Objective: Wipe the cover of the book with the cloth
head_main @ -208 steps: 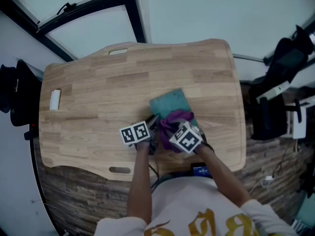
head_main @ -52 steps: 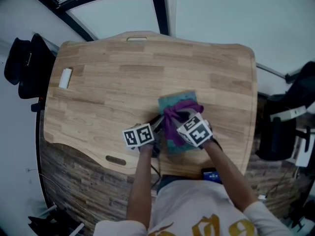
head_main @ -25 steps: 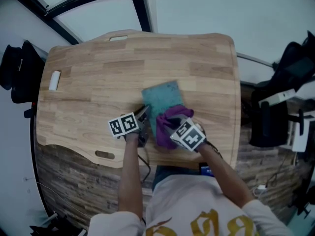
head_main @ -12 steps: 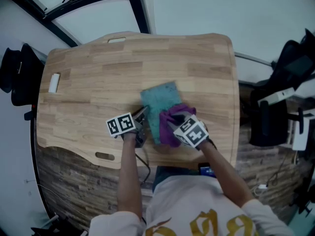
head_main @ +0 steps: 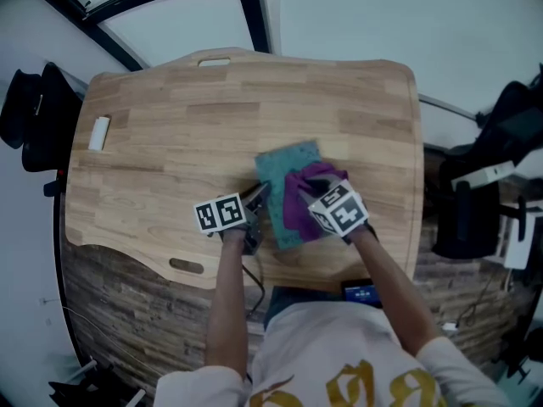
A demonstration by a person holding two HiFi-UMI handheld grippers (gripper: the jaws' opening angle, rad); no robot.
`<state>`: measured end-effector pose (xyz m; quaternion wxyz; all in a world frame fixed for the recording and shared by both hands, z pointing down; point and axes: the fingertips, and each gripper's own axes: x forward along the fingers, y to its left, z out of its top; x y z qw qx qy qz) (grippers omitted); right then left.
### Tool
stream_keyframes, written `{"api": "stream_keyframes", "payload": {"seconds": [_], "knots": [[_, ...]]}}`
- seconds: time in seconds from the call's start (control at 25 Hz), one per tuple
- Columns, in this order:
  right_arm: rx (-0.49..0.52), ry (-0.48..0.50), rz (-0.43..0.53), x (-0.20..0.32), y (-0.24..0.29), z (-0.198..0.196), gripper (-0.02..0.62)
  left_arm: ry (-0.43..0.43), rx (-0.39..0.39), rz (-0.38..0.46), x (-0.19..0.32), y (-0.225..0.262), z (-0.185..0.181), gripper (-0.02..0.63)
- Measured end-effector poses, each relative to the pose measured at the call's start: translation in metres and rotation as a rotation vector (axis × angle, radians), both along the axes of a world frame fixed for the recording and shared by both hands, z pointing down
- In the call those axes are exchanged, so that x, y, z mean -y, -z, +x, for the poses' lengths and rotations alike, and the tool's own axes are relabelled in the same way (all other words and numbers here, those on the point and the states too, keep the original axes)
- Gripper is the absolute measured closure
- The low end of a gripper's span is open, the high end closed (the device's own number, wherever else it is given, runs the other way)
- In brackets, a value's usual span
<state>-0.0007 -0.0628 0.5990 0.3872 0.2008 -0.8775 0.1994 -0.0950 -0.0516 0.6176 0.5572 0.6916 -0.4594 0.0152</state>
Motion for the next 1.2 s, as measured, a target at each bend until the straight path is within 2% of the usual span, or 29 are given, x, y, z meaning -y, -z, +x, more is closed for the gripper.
{"api": "stream_keyframes", "payload": {"seconds": [0.6,1.2], "knots": [[0.005,-0.057,0.029,0.054,0.002,-0.019,0.532,-0.004,-0.020,-0.008,0.000,0.000,0.000,0.486],[-0.004,-0.106,0.043,0.065,0.003,-0.025,0.532,0.003,0.004,0.001,-0.001,0.001,0.000,0.486]]}}
